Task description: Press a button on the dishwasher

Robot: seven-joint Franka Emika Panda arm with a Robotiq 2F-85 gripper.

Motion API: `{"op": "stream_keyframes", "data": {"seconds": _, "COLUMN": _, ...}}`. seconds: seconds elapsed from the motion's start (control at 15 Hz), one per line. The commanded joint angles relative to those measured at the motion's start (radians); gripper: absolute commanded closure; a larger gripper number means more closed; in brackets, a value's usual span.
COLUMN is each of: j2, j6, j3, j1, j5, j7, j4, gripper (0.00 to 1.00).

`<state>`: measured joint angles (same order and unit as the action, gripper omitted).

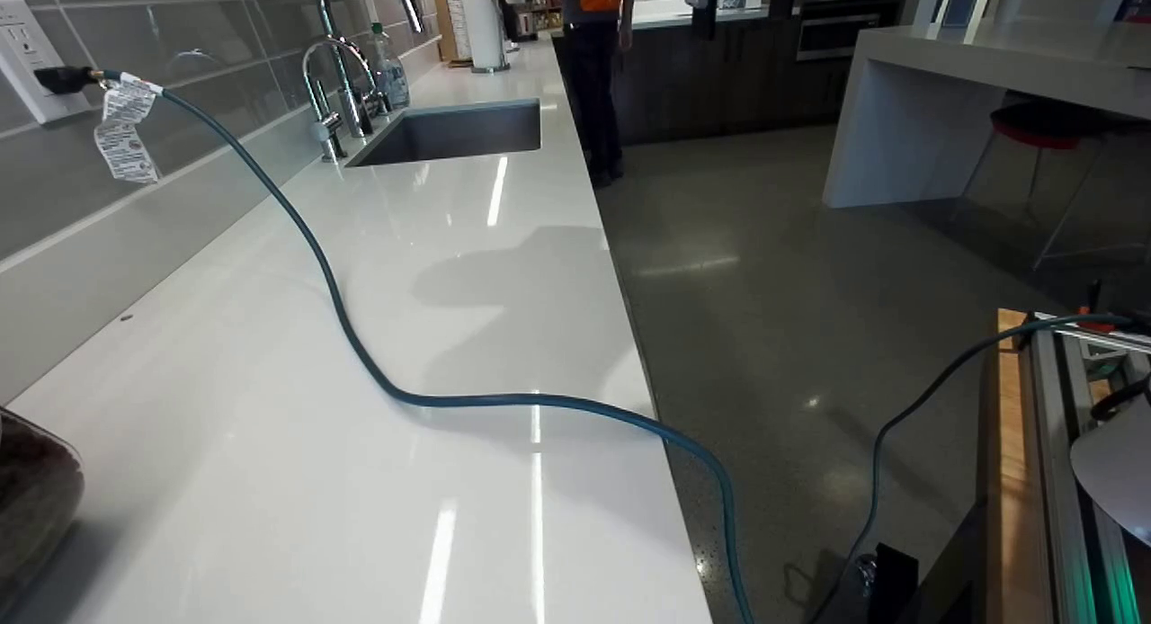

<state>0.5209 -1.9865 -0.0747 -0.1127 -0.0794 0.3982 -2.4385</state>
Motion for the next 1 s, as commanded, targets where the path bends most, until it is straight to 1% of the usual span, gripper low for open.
{"op": "stream_keyframes", "data": {"seconds": 0.0, "j2": -0.042, "j6": -0.063, "j3": 0.070, "j1": 0.014, "j5": -0.009, "j7": -0.181, "j4": -0.004, "gripper": 0.00}}
{"op": "stream_keyframes", "data": {"seconds": 0.07, "j2": -0.053, "j6": -0.068, "j3": 0.091, "j1": 0.023, "j5": -0.009, "j7": -0.261, "j4": -0.002, "gripper": 0.00}}
{"op": "stream_keyframes", "data": {"seconds": 0.27, "j2": -0.081, "j6": -0.068, "j3": 0.130, "j1": 0.034, "j5": -0.017, "j7": -0.441, "j4": 0.005, "gripper": 0.00}}
{"op": "stream_keyframes", "data": {"seconds": 0.6, "j2": -0.103, "j6": -0.126, "j3": 0.159, "j1": 0.047, "j5": -0.070, "j7": -0.676, "j4": -0.021, "gripper": 0.00}}
{"op": "stream_keyframes", "data": {"seconds": 0.67, "j2": -0.105, "j6": -0.143, "j3": 0.159, "j1": 0.046, "j5": -0.076, "j7": -0.694, "j4": -0.029, "gripper": 0.00}}
{"op": "stream_keyframes", "data": {"seconds": 0.73, "j2": -0.096, "j6": -0.100, "j3": 0.153, "j1": 0.040, "j5": -0.047, "j7": -0.642, "j4": -0.006, "gripper": 0.00}}
{"op": "stream_keyframes", "data": {"seconds": 0.93, "j2": -0.099, "j6": -0.105, "j3": 0.155, "j1": 0.041, "j5": -0.048, "j7": -0.648, "j4": -0.005, "gripper": 0.00}}
